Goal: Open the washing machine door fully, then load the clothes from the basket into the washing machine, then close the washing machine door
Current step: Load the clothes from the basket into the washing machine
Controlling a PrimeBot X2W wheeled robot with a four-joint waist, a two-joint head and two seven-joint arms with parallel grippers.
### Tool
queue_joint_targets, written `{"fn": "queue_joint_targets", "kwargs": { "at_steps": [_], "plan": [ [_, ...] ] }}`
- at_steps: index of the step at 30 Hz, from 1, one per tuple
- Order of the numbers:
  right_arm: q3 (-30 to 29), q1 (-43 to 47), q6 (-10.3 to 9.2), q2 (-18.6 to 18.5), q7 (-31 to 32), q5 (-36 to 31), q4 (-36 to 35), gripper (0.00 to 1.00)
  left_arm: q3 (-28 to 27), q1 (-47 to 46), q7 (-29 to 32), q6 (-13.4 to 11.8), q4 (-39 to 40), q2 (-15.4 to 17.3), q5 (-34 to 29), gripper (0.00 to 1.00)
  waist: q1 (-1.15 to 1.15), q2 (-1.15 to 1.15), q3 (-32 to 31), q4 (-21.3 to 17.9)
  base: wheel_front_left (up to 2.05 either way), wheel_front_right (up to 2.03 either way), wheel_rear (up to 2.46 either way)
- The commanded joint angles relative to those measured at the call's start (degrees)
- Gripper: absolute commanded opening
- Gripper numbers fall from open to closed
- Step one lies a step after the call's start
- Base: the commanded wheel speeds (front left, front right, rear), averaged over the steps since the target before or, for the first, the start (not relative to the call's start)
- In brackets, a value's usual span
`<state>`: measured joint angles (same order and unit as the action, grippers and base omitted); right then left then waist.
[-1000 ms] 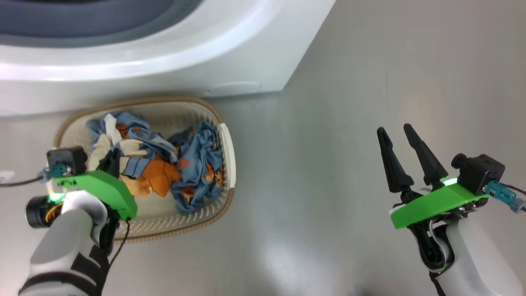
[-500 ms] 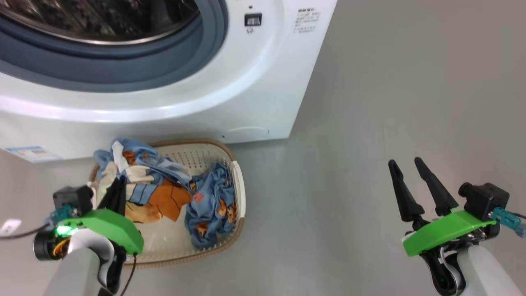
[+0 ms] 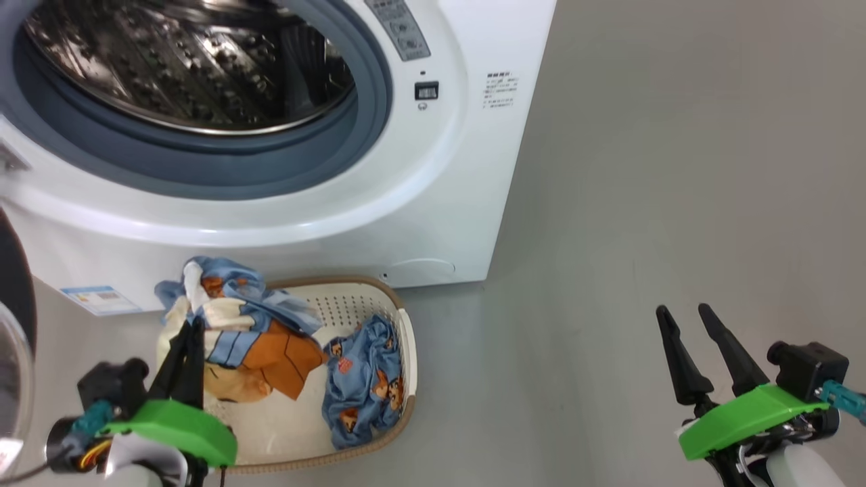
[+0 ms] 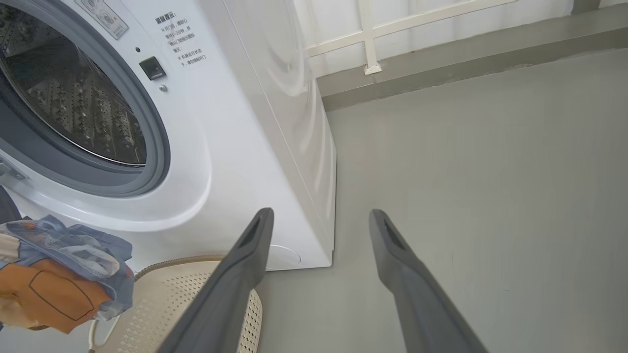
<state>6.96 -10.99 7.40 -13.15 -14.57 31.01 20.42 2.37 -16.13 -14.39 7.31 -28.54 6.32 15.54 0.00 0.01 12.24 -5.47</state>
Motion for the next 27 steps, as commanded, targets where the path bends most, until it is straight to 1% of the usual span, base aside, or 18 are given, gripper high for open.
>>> {"fn": "queue_joint_targets", "kwargs": {
  "at_steps": [1, 4, 10, 16, 21, 27],
  "plan": [
    [0.91, 1.14, 0.09, -0.99, -0.43, 0.49, -0.99, 1.00, -2.39, 1.00, -0.61, -0.01, 2.71, 1.05, -0.75, 0.00, 0.00, -0.01, -1.63, 0.10, 0.00, 0.00, 0.00],
    [0.47, 2.10, 0.09, -0.99, -0.43, 0.50, -1.04, 1.00, -4.04, 4.16, -0.61, -0.10, 6.80, 0.19, -1.46, 0.00, 0.00, -0.01, -2.64, 0.04, 0.00, 0.00, 0.00],
    [-0.02, 3.63, 0.09, -1.16, -0.43, 0.54, -1.11, 1.00, -5.51, 9.89, -0.61, -0.15, 13.36, -1.06, -2.85, 0.00, 0.00, -0.01, -4.21, -0.02, 0.00, 0.00, 0.00],
    [-0.98, 5.16, 0.09, -1.31, -0.43, 0.65, -1.28, 1.00, -7.10, 15.37, -0.61, -1.66, 19.48, -2.34, -3.29, 0.00, 0.00, -0.01, -5.19, 0.05, 0.00, 0.00, 0.00],
    [-1.81, 5.70, 0.09, -1.17, -0.43, 0.59, -1.70, 1.00, -7.03, 17.35, -0.61, -2.05, 21.79, -2.94, -3.04, 0.00, 0.00, -0.01, -4.87, 0.22, 0.00, 0.00, 0.00],
    [-2.14, 5.47, 0.09, -0.98, -0.43, 0.24, -2.13, 1.00, -6.92, 15.58, -0.61, -1.88, 21.16, -3.18, -2.66, 0.00, 0.00, -0.01, -4.02, 0.27, 0.00, 0.00, 0.00]
  ]
}}
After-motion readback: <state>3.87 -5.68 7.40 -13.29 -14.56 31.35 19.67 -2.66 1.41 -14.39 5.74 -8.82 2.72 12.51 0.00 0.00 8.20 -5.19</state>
